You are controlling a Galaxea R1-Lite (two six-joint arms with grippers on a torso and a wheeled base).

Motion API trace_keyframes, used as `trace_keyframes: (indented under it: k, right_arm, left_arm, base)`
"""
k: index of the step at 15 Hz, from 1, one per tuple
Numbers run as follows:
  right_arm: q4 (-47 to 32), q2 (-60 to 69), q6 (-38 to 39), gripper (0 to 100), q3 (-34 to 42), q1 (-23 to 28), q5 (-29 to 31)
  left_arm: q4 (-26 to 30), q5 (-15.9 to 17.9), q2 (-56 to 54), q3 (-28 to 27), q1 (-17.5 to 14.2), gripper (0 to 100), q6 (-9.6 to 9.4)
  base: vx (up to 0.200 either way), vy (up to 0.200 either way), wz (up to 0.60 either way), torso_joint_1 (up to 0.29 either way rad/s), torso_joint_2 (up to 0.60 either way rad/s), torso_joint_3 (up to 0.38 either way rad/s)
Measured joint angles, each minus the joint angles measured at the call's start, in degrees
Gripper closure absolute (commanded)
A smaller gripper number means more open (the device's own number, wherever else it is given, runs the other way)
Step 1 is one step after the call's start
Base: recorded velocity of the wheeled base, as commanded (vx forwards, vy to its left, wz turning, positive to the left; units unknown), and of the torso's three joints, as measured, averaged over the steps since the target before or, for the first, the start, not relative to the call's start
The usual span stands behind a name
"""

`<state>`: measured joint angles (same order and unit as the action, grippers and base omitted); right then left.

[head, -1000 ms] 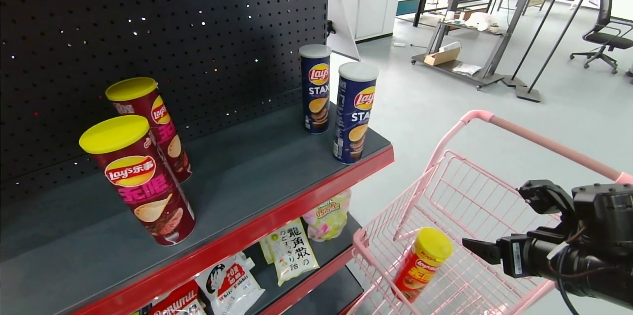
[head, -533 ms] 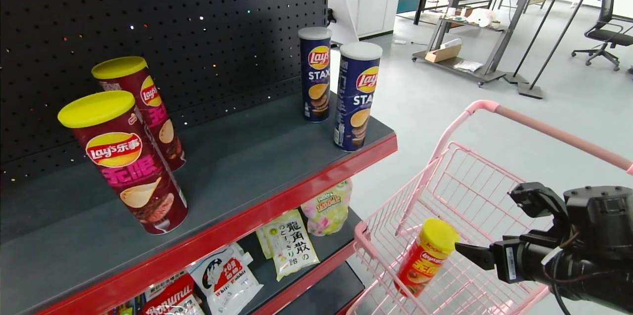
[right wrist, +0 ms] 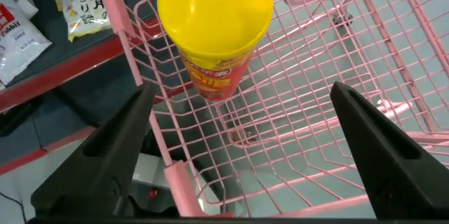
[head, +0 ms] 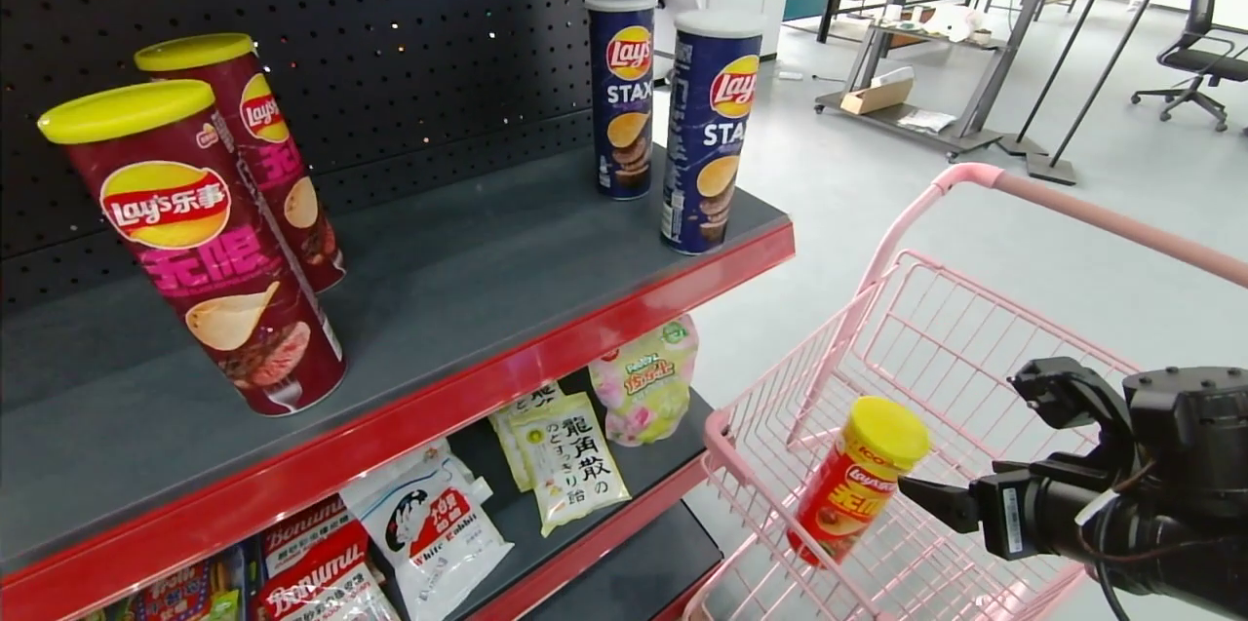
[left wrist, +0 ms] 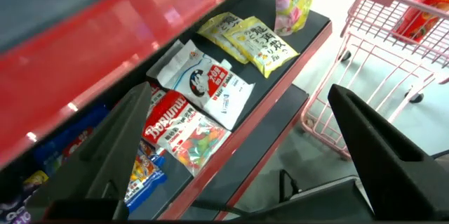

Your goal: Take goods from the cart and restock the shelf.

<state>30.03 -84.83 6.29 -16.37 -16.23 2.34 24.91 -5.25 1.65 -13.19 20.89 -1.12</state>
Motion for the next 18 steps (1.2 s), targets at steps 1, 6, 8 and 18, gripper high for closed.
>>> trace_keyframes:
  k: [1,6,8,18]
  right_arm:
    - [0.0,0.1,0.1,0,0.1,0.0,0.0]
    - [4.6,0.1,2.3,0,0.9,0.4,-0.1]
    - [5.6,-0.6,2.6,0,1.4,-0.1,-0.3]
    - [16.6,-13.1,3.8,0,-0.6,-3.8,-0.6]
  left_arm:
    - [0.0,0.0,0.0,0.0,0.0,0,0.0]
    - [0.0,0.0,0.0,0.0,0.0,0,0.0]
    - [0.0,0.0,0.0,0.0,0.0,0,0.01]
    - [0.0,-0.5,0.0,0.0,-0.1,0,-0.02]
  base:
    - [0.0,0.0,0.0,-0.095,0.29,0.178]
    - [0.0,0.0,0.0,-0.019,0.06,0.04]
    - [0.0,0.0,0.0,0.0,0.0,0.0]
    - [0.0,0.0,0.0,0.0,0.0,0.0]
